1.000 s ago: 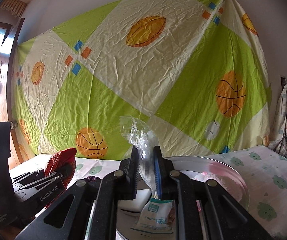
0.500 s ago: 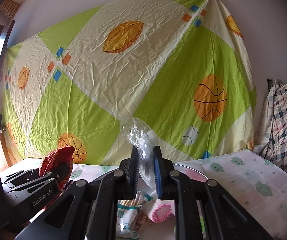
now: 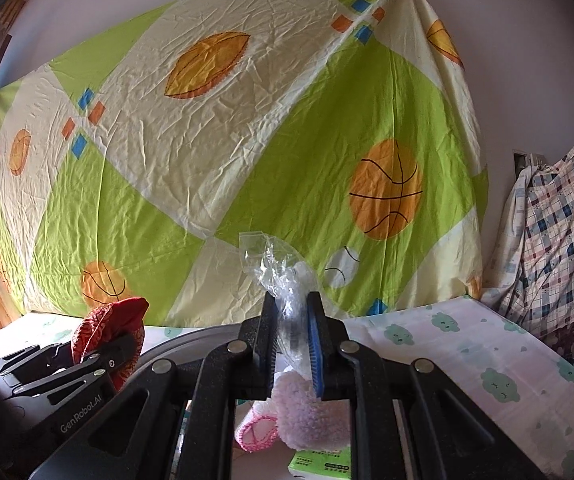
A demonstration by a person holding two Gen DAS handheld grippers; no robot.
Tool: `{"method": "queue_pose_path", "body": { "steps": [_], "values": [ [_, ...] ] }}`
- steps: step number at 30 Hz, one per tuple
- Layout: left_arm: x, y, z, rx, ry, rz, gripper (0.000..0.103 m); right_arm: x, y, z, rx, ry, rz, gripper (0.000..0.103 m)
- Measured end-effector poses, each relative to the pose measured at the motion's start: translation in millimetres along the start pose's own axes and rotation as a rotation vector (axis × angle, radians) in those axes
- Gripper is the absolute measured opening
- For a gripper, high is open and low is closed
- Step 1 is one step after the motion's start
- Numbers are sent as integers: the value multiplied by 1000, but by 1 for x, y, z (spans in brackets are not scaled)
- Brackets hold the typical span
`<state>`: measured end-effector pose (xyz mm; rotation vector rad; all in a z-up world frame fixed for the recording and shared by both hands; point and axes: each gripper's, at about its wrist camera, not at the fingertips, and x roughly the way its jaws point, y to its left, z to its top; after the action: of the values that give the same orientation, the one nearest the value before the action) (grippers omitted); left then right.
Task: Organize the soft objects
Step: 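Carry the red pouch and clear bag over the tin with both grippers, then open both grippers to drop the pouch and bag into the tin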
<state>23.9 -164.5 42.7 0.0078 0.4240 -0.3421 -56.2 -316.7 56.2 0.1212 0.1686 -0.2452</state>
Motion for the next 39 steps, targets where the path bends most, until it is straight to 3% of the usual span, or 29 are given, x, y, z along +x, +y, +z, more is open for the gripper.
{"method": "queue_pose_path", "body": {
  "steps": [18, 29, 31, 33, 34, 35, 36, 37, 38, 39],
  "values": [
    [33, -41, -11, 23, 75, -16, 32, 33, -23, -9, -17, 115, -51, 15],
    [43, -47, -17, 57, 96, 20, 32, 55, -18, -23, -26, 238, 0, 17],
    [43, -47, -17, 64, 98, 35, 39, 57, -18, -25, -12, 264, 29, 21],
    [43, -47, -17, 73, 96, 62, 49, 54, -17, -24, -6, 263, 55, 42],
    [41, -45, -16, 74, 91, 66, 62, 51, -17, -23, -11, 243, 33, 45],
    [40, -44, -15, 72, 81, 84, 84, 45, -18, -20, -13, 209, 15, 52],
    [37, -41, -14, 69, 65, 99, 95, 40, -20, -17, -2, 173, 18, 70],
    [34, -39, -13, 67, 46, 105, 102, 33, -24, -14, 24, 135, 26, 80],
    [30, -37, -12, 63, 26, 109, 103, 26, -28, -12, 53, 94, 29, 89],
    [24, -35, -10, 57, -5, 114, 103, 20, -31, -10, 74, 53, 26, 90]
  ]
}}
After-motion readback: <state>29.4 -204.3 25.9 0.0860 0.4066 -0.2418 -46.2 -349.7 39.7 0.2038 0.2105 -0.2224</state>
